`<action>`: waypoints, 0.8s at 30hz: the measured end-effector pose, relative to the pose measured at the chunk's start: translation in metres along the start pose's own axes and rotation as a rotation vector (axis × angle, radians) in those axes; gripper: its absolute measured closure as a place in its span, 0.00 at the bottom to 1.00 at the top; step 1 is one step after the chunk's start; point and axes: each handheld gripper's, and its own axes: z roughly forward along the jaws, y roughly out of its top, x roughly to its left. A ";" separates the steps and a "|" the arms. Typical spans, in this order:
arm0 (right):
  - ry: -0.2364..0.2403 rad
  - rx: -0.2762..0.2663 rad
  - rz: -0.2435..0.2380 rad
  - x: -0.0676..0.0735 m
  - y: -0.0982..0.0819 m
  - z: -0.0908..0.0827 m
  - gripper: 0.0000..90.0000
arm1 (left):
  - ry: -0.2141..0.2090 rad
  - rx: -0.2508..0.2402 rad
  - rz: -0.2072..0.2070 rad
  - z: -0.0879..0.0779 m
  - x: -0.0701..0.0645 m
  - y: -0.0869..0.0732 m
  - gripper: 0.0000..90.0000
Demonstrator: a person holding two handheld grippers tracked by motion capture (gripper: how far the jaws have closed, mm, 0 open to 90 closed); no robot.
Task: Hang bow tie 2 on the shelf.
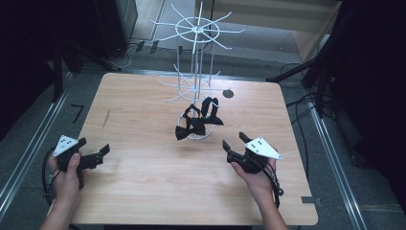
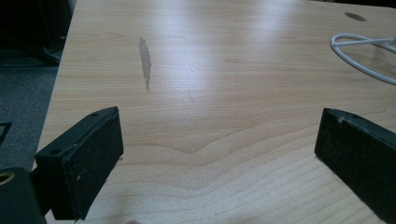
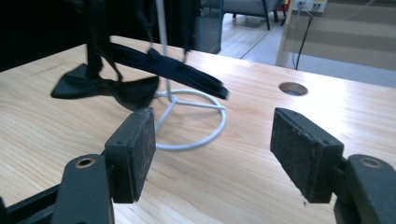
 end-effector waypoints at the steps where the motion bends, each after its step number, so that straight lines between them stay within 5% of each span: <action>1: -0.005 0.000 0.004 -0.002 -0.001 -0.002 0.36 | 0.000 0.001 0.001 0.000 0.000 0.000 0.02; 24: -0.083 0.030 0.040 -0.045 -0.028 -0.037 0.36 | 0.001 -0.001 0.001 0.000 0.000 0.000 0.02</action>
